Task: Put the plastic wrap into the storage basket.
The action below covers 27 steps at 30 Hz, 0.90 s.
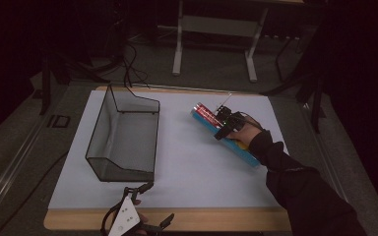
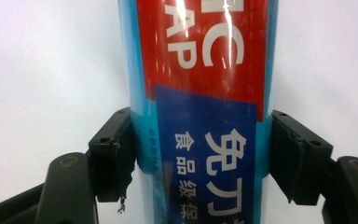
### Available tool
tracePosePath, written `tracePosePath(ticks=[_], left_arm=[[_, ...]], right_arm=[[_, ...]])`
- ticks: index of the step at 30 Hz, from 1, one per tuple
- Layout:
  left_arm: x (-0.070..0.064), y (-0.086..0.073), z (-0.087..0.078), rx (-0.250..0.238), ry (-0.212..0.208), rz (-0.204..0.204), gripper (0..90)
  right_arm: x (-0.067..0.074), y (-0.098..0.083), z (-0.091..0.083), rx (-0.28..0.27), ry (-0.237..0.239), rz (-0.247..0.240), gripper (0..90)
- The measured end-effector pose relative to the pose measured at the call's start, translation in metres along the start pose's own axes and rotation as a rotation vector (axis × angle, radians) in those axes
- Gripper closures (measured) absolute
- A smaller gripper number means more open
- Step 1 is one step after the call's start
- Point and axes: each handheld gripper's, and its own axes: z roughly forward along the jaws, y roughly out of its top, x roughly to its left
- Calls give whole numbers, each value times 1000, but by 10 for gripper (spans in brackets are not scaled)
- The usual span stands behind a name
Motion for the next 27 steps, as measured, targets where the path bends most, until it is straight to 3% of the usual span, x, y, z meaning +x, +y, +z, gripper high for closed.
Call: tracePosePath(ticks=[3,9,17,27], left_arm=[[0,0,0,1,-1,2,11],[-1,0,0,0,-4,6,11],[-1,0,0,5,-8,7,11],[-2,-1,2,14,-13,14,11]], right_arm=[[-7,1,10,8,-14,46,310],[-13,1,23,21,-35,78,311],[-16,0,36,45,-46,88,313],[-17,-2,36,30,-46,81,313]])
